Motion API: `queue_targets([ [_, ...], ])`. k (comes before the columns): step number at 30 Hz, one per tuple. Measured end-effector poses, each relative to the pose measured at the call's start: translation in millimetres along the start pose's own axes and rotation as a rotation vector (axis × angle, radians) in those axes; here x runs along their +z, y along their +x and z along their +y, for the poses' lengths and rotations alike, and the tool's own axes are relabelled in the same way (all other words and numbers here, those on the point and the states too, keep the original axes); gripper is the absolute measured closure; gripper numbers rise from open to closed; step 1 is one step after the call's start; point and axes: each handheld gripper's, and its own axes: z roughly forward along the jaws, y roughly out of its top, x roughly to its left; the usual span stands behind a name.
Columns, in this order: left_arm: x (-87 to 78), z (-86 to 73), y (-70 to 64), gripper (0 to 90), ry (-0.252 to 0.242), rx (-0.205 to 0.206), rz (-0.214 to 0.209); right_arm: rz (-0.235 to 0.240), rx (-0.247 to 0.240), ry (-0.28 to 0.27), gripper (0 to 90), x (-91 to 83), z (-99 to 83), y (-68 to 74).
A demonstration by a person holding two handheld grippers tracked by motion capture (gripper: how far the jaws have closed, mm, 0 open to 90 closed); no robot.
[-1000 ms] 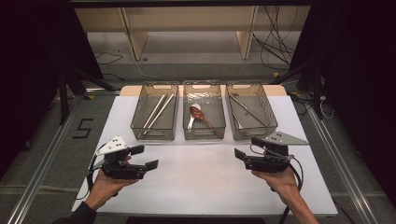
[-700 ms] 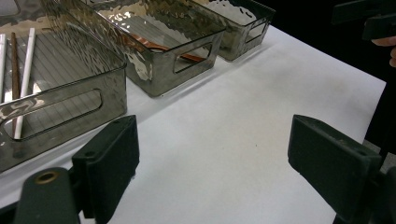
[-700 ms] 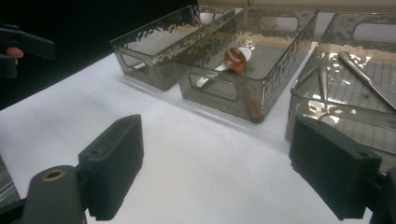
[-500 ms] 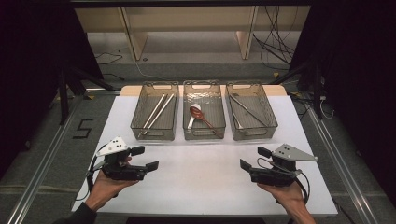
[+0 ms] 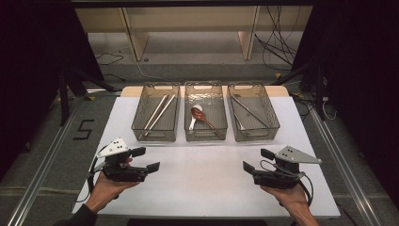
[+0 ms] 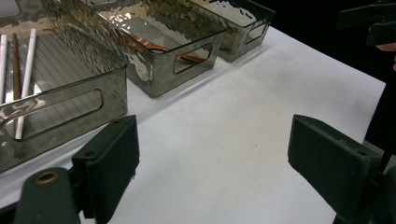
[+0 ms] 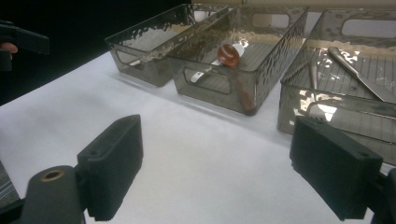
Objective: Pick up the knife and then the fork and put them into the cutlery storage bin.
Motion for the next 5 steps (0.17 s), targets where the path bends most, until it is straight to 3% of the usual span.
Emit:
queue_targets([
  [5, 0.0, 0.0, 0.2, 16.1, 0.000, 0.000, 0.000, -0.002, 0.000, -0.003, 18.3, -0.1, 0.2, -0.7],
])
